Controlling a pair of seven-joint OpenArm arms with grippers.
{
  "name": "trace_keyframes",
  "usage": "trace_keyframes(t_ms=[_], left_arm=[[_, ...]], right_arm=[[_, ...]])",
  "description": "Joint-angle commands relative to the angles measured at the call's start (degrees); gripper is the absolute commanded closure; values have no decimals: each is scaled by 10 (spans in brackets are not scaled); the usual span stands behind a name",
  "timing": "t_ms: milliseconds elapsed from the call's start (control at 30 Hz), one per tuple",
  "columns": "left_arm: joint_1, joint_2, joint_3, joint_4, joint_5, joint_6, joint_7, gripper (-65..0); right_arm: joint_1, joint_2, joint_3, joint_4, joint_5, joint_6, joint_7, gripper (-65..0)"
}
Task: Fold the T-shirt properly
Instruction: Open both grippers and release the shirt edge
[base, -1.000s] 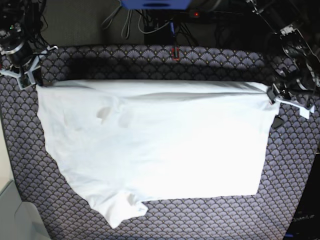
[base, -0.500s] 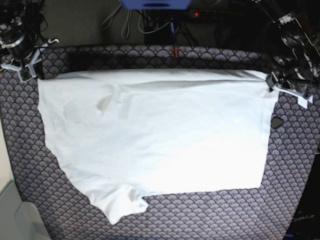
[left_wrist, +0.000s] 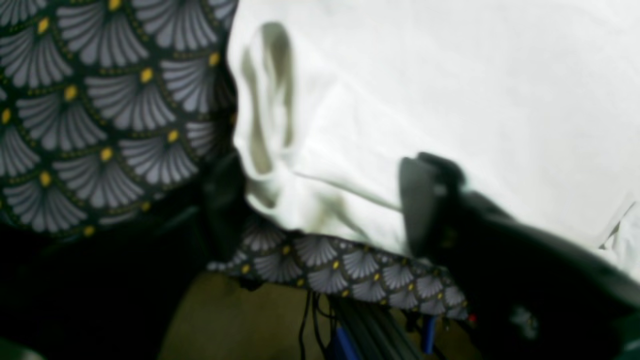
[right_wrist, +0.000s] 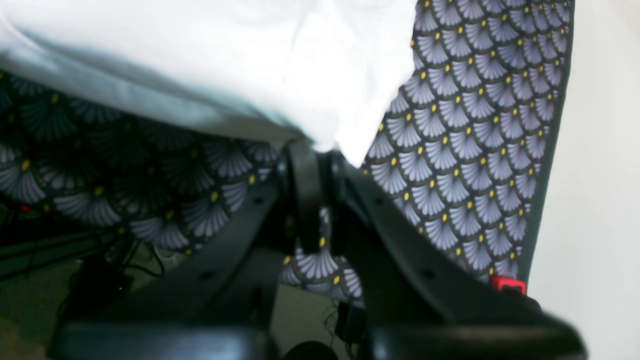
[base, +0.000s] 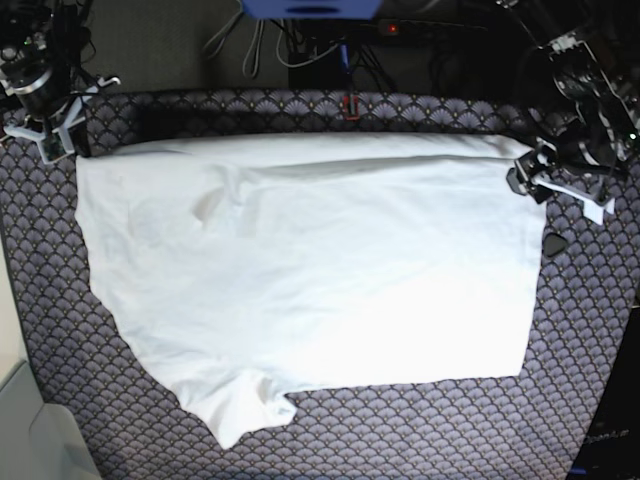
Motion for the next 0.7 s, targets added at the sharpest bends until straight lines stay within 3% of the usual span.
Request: trace_keyframes(t_ms=[0, 67, 167, 500, 667], left_arm=[[-4, -8, -3, 11, -7, 0, -1, -540], [-4, -8, -4, 12, -7, -1, -1, -604], [-4, -13, -4, 13, -7, -1, 2, -650], [11, -42, -12, 116, -6, -1, 3, -650], [2, -35, -11, 93, -6, 1, -6, -650]], right_arm=[[-1, 8, 4, 7, 5, -7, 12, 0], [-1, 8, 4, 7, 5, -7, 12, 0], [-1, 8, 4, 7, 5, -7, 12, 0], [-1, 8, 4, 7, 5, -7, 12, 0], [8, 8, 4, 7, 5, -7, 11, 0]])
